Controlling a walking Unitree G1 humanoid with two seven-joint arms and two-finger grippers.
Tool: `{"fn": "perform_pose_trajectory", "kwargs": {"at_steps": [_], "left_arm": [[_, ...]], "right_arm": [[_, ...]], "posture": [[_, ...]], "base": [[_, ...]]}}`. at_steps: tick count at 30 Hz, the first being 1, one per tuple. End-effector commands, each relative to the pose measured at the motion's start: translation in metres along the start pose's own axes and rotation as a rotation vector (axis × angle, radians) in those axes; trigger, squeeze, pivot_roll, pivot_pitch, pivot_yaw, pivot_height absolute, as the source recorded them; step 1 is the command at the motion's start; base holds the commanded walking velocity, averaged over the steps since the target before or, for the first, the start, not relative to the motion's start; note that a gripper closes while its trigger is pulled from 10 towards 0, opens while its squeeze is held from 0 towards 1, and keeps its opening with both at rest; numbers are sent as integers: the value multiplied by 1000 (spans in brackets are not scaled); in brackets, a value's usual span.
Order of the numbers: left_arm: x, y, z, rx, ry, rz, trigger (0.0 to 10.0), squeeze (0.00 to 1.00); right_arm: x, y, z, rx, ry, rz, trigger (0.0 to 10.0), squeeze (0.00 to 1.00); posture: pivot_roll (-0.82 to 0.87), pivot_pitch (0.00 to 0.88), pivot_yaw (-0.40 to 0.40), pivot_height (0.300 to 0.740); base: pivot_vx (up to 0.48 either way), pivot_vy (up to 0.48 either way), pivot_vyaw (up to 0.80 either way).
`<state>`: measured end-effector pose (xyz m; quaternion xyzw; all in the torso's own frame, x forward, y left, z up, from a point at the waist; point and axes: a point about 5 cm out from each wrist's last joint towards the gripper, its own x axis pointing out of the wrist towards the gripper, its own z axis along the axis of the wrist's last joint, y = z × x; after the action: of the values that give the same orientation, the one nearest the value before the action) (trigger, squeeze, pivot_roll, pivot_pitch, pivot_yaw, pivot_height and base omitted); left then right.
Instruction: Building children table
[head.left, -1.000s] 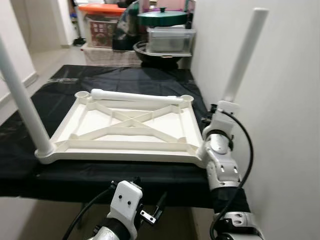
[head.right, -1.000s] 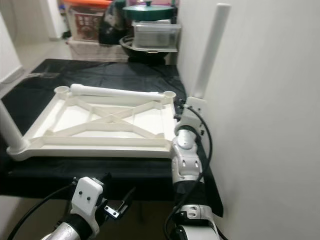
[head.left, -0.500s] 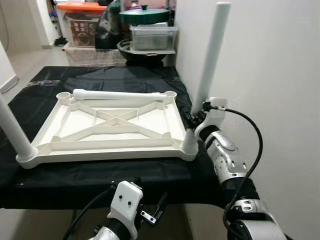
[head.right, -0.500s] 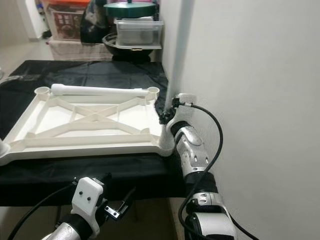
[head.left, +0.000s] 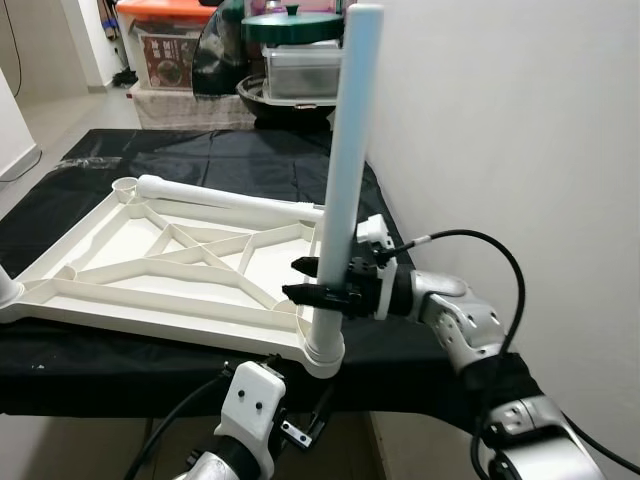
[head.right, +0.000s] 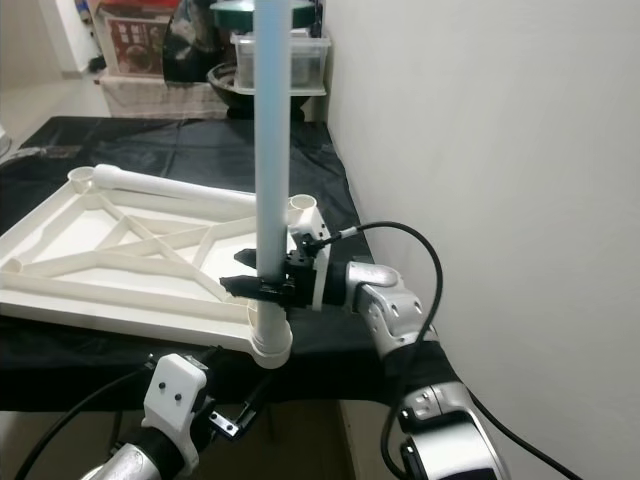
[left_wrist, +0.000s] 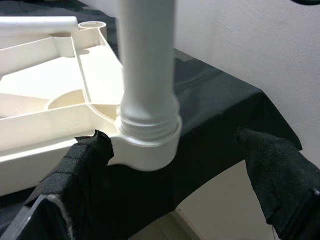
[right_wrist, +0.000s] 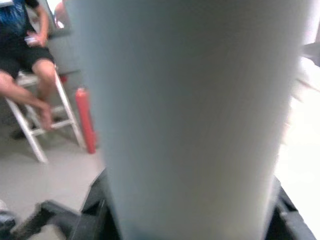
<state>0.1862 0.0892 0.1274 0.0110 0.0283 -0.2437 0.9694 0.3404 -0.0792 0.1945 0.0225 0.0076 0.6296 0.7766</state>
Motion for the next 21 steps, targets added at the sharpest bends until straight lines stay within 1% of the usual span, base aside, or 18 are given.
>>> {"fn": "perform_pose_trajectory", "kwargs": {"at_steps": [1, 2, 3, 5, 6, 7, 8, 9, 10, 11, 12, 13, 14, 15, 16, 17, 20, 21], "left_arm": [[-1, 1, -3, 5, 19, 3, 10000, 0], [-1, 1, -3, 5, 19, 3, 10000, 0], [-1, 1, -3, 4, 18, 5, 10000, 0], [-1, 1, -3, 4, 18, 5, 10000, 0], [-1, 1, -3, 4, 18, 5, 10000, 0], [-1, 1, -3, 4, 18, 5, 10000, 0], [-1, 1, -3, 3, 18, 4, 10000, 0], [-1, 1, -3, 3, 18, 4, 10000, 0], [-1, 1, -3, 2, 17, 3, 10000, 0], [-1, 1, -3, 2, 17, 3, 10000, 0], [-1, 1, -3, 1, 18, 1, 10000, 0], [-1, 1, -3, 1, 18, 1, 10000, 0], [0, 1, -3, 1, 18, -2, 10000, 0], [0, 1, -3, 1, 18, -2, 10000, 0], [0, 1, -3, 3, 18, -3, 10000, 0], [0, 1, -3, 4, 19, -5, 10000, 0], [0, 2, -3, 5, 19, -5, 10000, 0], [0, 2, -3, 7, 19, -4, 10000, 0]], "right_arm": [[7, -2, -2, 4, 13, -34, 0, 0], [7, -2, -2, 4, 13, -34, 0, 0], [4, -20, -7, -16, 38, -293, 0, 0], [4, -20, -7, -16, 38, -293, 0, 0], [-2, -32, -10, -16, 56, -470, 0, 0], [-2, -32, -10, -16, 56, -470, 0, 0], [-16, -46, -15, 2, 86, -688, 0, 0], [-16, -46, -15, 2, 86, -688, 0, 0], [-33, -58, -21, 22, 131, -903, 0, 0], [-33, -58, -21, 22, 131, -903, 0, 0], [-64, -68, -30, 56, 178, -1222, 0, 0], [-64, -68, -30, 56, 178, -1222, 0, 0], [-92, -71, -35, 67, 206, -1494, 0, 0], [-92, -71, -35, 67, 206, -1494, 0, 0], [-109, -67, -38, 84, 188, -1711, 0, 0], [-119, -62, -39, 97, 170, -1836, 0, 0], [-115, -56, -42, 138, 138, -1887, 0, 0], [-102, -51, -43, 180, 83, -1857, 0, 0]], "posture": [[124, 38, -61, 740], [124, 38, -61, 740], [122, 39, -61, 740], [122, 39, -61, 740], [118, 39, -58, 740], [118, 39, -58, 740], [114, 40, -58, 740], [114, 40, -58, 740], [114, 40, -58, 740], [114, 40, -58, 740], [106, 41, -53, 740], [106, 41, -53, 740], [110, 41, -54, 740], [110, 41, -54, 740], [111, 43, -53, 740], [111, 43, -53, 740], [112, 44, -53, 740], [112, 41, -52, 740]], "base": [[0, 0, 0], [0, 0, 0], [0, 0, 0], [0, 0, 0], [0, 0, 0], [0, 0, 0], [0, 0, 0], [0, 0, 0], [0, 0, 0], [0, 0, 0], [0, 0, 0], [0, 0, 0], [0, 0, 0], [0, 0, 0], [0, 0, 0], [0, 0, 0], [0, 0, 0], [0, 0, 0]]}}
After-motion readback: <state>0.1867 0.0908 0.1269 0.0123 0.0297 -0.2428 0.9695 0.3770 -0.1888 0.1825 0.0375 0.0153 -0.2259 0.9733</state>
